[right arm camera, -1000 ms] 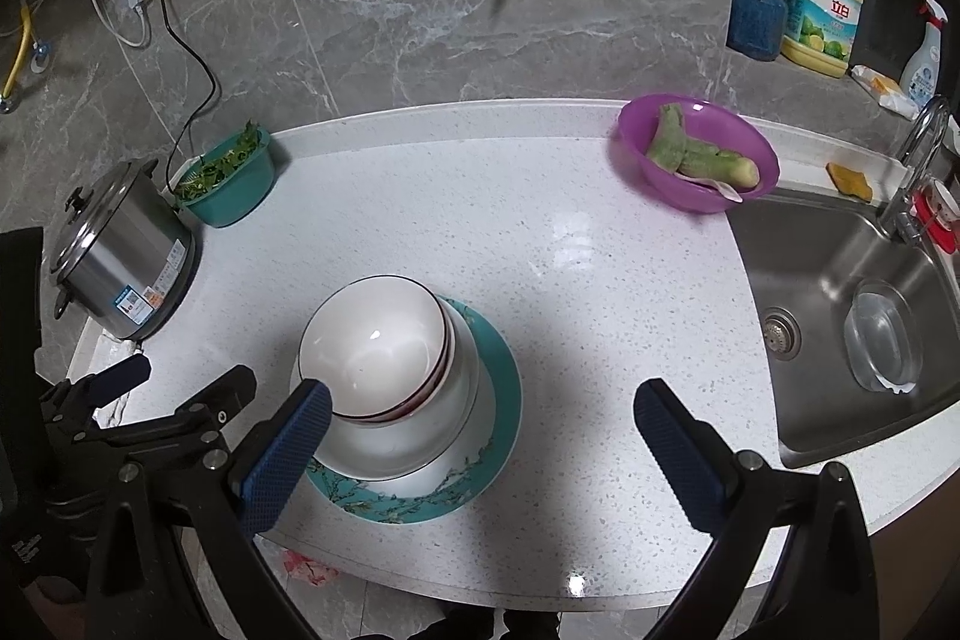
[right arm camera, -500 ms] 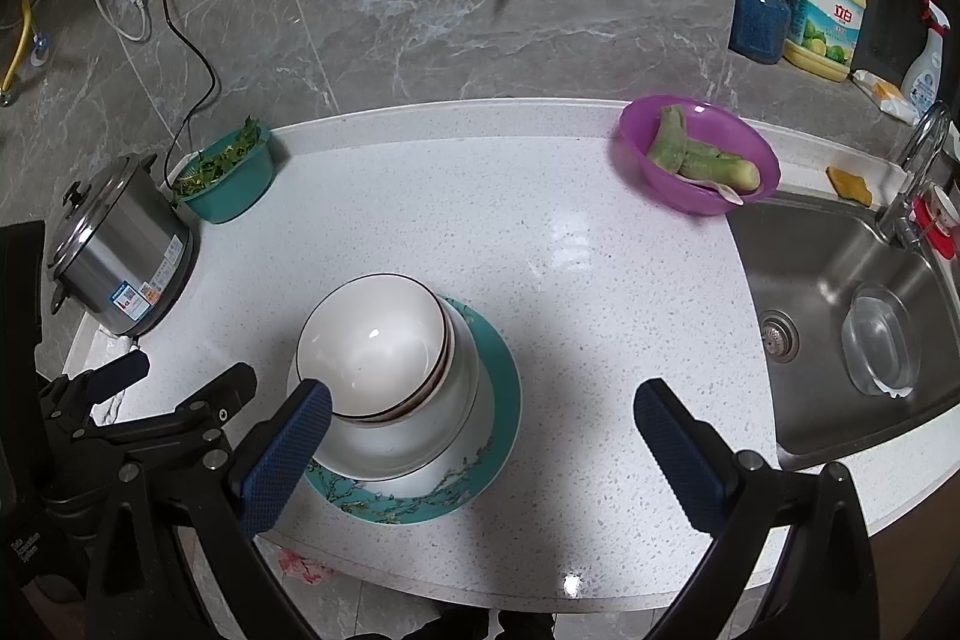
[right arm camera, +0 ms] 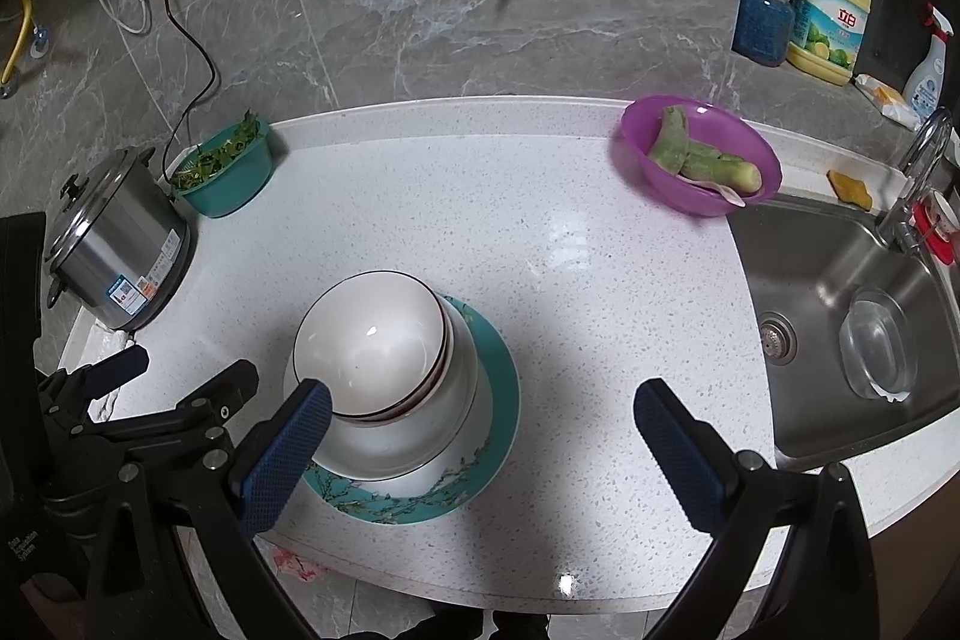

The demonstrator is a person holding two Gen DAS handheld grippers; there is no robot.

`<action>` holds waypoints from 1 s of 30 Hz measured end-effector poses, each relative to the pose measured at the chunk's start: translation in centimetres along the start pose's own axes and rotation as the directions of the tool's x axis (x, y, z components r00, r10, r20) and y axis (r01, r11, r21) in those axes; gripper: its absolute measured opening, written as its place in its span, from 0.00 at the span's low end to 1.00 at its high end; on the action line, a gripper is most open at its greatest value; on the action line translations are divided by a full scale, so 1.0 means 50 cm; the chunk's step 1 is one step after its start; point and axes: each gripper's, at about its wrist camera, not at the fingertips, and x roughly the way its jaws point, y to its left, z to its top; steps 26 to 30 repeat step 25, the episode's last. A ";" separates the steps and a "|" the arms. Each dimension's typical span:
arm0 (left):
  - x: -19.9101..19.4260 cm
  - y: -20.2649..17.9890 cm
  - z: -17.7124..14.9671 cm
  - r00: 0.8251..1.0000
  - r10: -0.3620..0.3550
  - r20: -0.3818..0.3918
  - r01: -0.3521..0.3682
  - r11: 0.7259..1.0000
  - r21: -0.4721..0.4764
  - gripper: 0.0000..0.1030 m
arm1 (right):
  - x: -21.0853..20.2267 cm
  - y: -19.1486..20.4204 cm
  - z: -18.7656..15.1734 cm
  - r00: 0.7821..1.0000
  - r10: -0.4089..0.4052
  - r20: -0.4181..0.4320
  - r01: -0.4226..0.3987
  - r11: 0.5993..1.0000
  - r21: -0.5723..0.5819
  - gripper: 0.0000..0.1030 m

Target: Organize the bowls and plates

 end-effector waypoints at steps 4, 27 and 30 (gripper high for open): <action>0.004 0.000 0.002 1.000 0.002 -0.002 -0.002 1.000 0.000 1.00 | 0.000 0.001 0.000 1.000 0.000 0.000 0.000 1.000 0.001 1.00; 0.004 -0.008 0.004 1.000 -0.002 0.012 0.002 1.000 0.015 1.00 | 0.003 0.004 0.001 1.000 0.003 -0.002 -0.003 1.000 -0.002 1.00; 0.004 -0.008 0.004 1.000 -0.002 0.012 0.002 1.000 0.015 1.00 | 0.003 0.004 0.001 1.000 0.003 -0.002 -0.003 1.000 -0.002 1.00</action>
